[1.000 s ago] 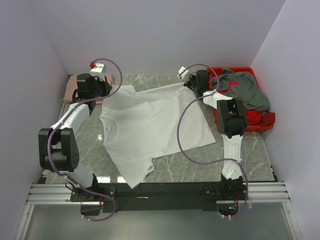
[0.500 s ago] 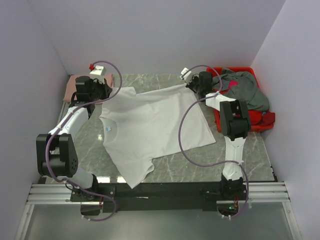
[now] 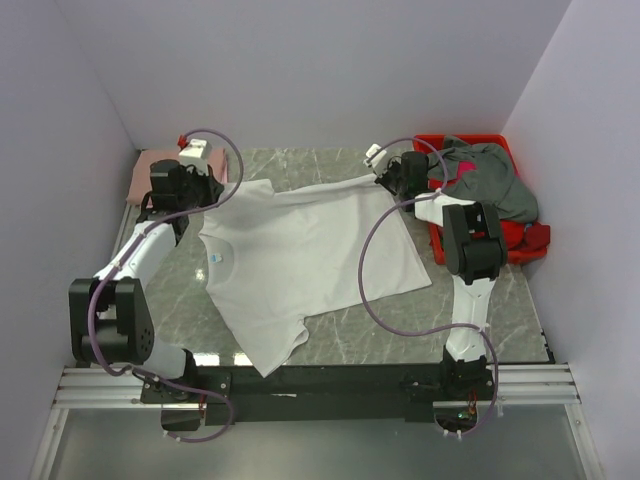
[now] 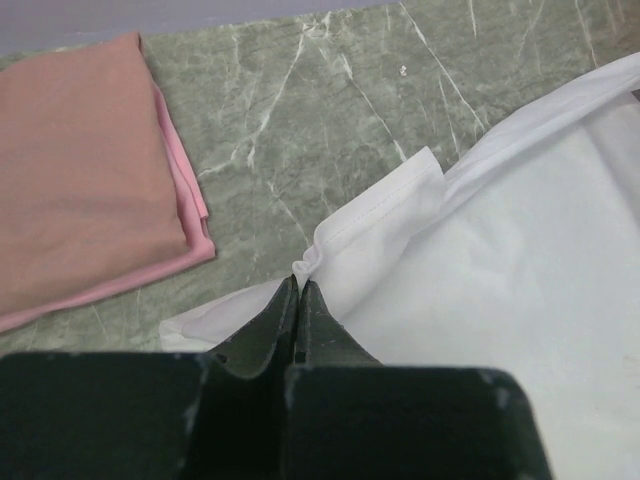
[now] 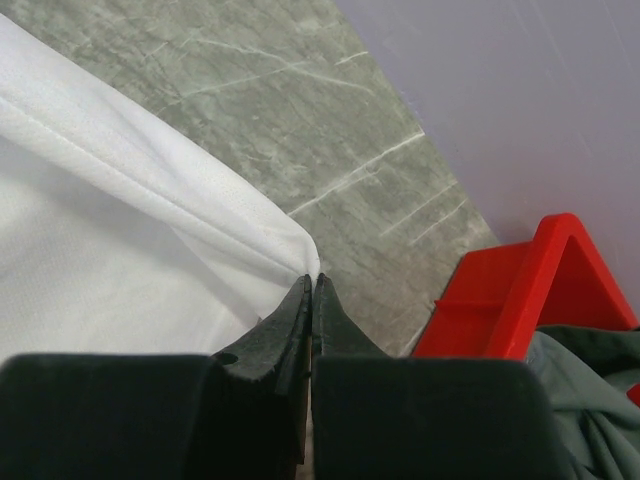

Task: Fold and stack the t-shirts
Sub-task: Fold the tshirt

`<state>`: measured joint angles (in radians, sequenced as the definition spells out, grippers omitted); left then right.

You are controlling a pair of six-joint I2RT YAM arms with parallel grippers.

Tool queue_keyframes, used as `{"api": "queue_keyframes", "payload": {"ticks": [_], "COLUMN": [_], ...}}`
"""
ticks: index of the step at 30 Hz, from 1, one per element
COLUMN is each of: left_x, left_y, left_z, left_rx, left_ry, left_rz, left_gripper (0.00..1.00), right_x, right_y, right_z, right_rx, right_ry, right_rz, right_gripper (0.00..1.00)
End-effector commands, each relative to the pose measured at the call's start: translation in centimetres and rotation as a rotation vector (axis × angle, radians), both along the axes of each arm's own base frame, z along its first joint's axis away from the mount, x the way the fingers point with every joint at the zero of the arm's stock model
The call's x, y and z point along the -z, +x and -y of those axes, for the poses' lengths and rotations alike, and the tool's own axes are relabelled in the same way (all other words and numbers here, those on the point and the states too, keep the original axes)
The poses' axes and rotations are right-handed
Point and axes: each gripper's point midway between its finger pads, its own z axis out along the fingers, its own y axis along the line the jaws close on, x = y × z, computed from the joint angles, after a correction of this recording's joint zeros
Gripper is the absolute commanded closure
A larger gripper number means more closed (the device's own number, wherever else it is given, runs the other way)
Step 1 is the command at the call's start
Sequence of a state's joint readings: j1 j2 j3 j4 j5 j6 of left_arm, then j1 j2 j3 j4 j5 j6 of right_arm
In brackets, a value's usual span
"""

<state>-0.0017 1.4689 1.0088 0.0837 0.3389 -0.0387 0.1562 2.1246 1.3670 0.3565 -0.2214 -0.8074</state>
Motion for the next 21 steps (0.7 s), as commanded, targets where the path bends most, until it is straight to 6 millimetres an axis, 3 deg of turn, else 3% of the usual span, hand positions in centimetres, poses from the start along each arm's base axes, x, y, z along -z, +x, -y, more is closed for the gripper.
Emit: {"api": "queue_keyframes", "payload": {"ticks": [1,8,21], "left_x": [-1.8,-1.5,0.8], "left_y": [-0.7,-1.4,-1.7], "left_z": [0.2,0.6,0.2], "left_rx": [-0.003,-0.013,-0.060], "left_ry": [-0.004,0.000,0.052], "left_rz": [0.044,0.033,-0.016], "left_gripper": [1.00,1.00,1.00], "right_x": [-5.1,-5.0,-4.4], "right_y": [0.4,-0.2,-1.2], "right_z": [0.5,0.8,1.4], "right_rx": [0.014,0.021,0.028], "right_ry": [0.034,0.042,0.047], "right_rz": [0.112,0.109,0.093], "right_gripper": [1.00,1.00,1.00]}}
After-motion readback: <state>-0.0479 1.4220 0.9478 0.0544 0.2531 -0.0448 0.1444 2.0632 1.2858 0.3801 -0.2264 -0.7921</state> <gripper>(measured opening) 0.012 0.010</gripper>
